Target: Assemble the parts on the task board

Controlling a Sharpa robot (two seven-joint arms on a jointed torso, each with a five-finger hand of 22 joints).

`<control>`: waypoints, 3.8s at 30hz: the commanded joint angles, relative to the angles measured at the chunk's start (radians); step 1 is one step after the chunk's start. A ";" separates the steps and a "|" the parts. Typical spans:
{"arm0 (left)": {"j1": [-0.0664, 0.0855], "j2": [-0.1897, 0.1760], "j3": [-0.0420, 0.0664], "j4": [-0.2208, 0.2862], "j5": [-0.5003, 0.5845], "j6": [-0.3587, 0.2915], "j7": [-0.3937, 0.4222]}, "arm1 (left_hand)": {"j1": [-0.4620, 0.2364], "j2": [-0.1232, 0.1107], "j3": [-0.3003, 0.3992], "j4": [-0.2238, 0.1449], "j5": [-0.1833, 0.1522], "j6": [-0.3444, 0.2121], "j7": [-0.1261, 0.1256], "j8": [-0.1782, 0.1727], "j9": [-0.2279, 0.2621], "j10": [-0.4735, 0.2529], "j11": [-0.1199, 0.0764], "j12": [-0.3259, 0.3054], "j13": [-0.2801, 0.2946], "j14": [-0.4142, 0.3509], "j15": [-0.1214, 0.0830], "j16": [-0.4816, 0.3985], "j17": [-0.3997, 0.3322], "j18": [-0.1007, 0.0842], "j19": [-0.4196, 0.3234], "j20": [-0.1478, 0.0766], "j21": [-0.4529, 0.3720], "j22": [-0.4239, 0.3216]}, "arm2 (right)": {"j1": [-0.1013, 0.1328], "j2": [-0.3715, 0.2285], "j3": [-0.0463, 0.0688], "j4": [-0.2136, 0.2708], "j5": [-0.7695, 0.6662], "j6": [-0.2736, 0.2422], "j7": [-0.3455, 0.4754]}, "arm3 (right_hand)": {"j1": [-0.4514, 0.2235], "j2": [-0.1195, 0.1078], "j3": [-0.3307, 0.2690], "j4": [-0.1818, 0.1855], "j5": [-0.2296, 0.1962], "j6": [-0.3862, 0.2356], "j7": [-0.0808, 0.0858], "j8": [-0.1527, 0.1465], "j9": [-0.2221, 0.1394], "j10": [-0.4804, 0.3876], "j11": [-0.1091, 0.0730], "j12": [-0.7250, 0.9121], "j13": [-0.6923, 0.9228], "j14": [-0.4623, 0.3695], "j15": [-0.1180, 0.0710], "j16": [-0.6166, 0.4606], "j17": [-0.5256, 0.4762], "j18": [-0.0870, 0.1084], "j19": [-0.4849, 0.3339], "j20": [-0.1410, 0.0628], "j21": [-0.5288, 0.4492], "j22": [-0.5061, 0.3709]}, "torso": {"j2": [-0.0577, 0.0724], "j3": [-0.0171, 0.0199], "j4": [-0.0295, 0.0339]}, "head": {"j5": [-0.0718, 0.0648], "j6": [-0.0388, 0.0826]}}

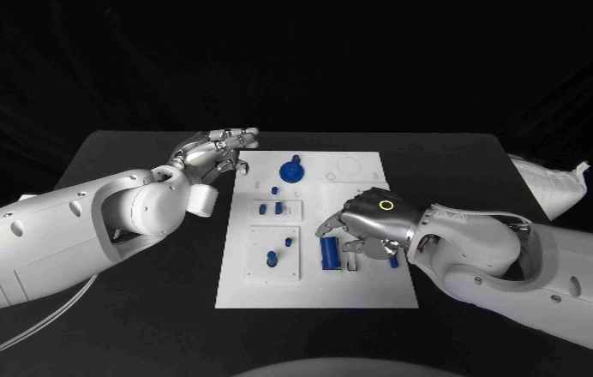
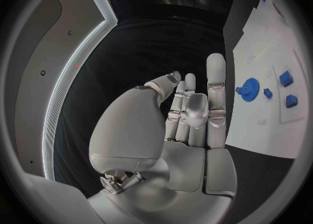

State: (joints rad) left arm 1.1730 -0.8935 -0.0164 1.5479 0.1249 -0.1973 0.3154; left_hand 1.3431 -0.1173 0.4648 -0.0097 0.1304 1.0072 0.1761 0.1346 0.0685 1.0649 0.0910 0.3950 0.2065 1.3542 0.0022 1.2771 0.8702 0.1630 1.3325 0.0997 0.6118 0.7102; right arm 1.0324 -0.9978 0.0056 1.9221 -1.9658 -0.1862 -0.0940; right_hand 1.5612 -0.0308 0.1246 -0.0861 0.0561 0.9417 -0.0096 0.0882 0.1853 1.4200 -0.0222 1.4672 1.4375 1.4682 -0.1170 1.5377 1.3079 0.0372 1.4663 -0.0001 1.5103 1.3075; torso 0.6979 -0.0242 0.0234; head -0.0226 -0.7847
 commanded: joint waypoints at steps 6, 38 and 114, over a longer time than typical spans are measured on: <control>0.000 0.004 0.000 -0.001 -0.003 0.017 0.002 | -0.005 0.000 -0.005 0.000 0.002 -0.009 -0.001 0.003 0.000 -0.005 0.000 0.006 0.002 -0.007 0.003 -0.001 -0.002 0.017 -0.010 0.001 -0.005 -0.002 | 0.011 0.030 -0.009 -0.012 -0.193 0.106 -0.012 | -0.070 -0.048 0.168 -0.041 -0.001 0.041 -0.004 -0.021 -0.020 0.102 -0.047 0.011 0.071 0.093 0.003 0.002 0.218 -0.014 0.067 0.000 -0.005 0.160 | 0.002 -0.0001 -0.0018 | 0.002 -0.001; 0.000 0.005 0.000 -0.001 -0.003 0.021 -0.004 | -0.005 0.000 -0.005 0.000 0.002 -0.010 -0.001 0.003 0.000 -0.005 0.001 0.007 0.002 -0.008 0.003 -0.001 -0.003 0.017 -0.010 0.001 -0.006 -0.003 | 0.015 0.106 -0.038 -0.077 -0.207 0.141 0.003 | -0.123 -0.073 0.267 -0.058 -0.004 0.076 0.005 -0.017 -0.030 0.103 -0.046 0.013 0.073 0.094 0.004 0.003 0.221 -0.014 0.067 0.001 -0.005 0.162 | 0.001 0.0007 -0.0008 | 0.009 -0.014; -0.001 0.007 0.000 -0.002 -0.003 0.026 -0.015 | -0.007 0.001 -0.006 0.001 0.002 -0.015 0.001 0.003 -0.001 -0.011 0.002 0.010 0.001 -0.009 0.004 -0.002 -0.006 0.017 -0.012 0.001 -0.009 -0.005 | -0.004 0.090 -0.043 -0.093 -0.164 0.067 0.022 | -0.208 -0.070 0.324 -0.020 -0.008 0.279 0.060 0.029 -0.009 0.100 0.003 0.008 0.069 0.095 0.030 0.006 0.227 -0.015 0.069 0.022 -0.003 0.168 | 0.002 0.0004 -0.0011 | 0.008 -0.022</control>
State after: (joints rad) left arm 1.1723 -0.8887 -0.0171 1.5444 0.1245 -0.1915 0.2977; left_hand 1.3431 -0.1173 0.4648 -0.0097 0.1304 1.0001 0.1763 0.1346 0.0684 1.0615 0.0945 0.4008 0.2064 1.3510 0.0055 1.2771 0.8657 0.1630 1.3254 0.0997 0.6077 0.7060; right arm 1.0336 -0.9102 -0.0342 1.8298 -2.1314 -0.1592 -0.0823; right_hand 1.3679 -0.1078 0.4419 -0.1168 0.0475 1.1429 -0.0274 0.1086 0.1638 1.4667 -0.0248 1.4781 1.3074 1.4683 -0.0910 1.5414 1.3076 0.0374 1.4661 0.0147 1.5103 1.3079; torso 0.6986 -0.0240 0.0228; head -0.0152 -0.8058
